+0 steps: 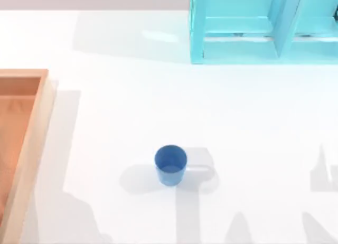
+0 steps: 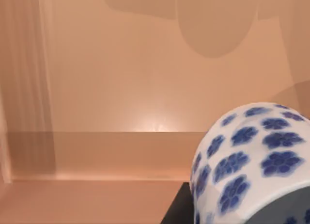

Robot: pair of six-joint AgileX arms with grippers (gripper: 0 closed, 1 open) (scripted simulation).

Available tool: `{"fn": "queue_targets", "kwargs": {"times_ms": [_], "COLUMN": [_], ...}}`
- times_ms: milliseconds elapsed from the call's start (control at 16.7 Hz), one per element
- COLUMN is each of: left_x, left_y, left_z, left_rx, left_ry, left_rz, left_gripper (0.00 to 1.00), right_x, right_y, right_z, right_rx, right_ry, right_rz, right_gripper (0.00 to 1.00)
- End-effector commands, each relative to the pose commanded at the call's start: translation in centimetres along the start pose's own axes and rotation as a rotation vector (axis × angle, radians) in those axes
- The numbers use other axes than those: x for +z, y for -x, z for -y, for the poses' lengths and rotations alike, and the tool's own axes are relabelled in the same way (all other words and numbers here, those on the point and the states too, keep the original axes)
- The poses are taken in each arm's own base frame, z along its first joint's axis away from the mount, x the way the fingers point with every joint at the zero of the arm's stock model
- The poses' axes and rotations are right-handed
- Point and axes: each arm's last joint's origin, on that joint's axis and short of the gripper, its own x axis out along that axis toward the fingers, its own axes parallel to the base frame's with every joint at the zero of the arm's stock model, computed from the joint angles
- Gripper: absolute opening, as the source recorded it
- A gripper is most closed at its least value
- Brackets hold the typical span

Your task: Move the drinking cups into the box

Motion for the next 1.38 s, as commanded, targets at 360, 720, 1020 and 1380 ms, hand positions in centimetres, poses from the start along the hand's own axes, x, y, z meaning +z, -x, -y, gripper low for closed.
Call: {"fn": "queue_targets", "kwargs": {"times_ms": [360,720,1020,1380], "left_x": [0.0,0.0,0.0,0.8], "left_y": [0.0,0.0,0.0,4.0], "left_z": [0.0,0.0,0.0,-0.3], "left_rx": [0.0,0.0,0.0,-0.002], "left_ry": [0.0,0.0,0.0,-0.009], "left_rz": [0.0,0.0,0.001,-0.005], "left_gripper": [0.83,1.0,1.0,1.0], "right_x": [0.0,0.0,0.0,0.0], "right_y": [0.0,0.0,0.0,0.0], "right_z": [0.0,0.0,0.0,0.0], "right_rx": [0.0,0.0,0.0,0.0], "right_ry": [0.0,0.0,0.0,0.0], "right_rz": [0.0,0.0,0.0,0.0], "right_gripper": [1.0,1.0,1.0,1.0]}}
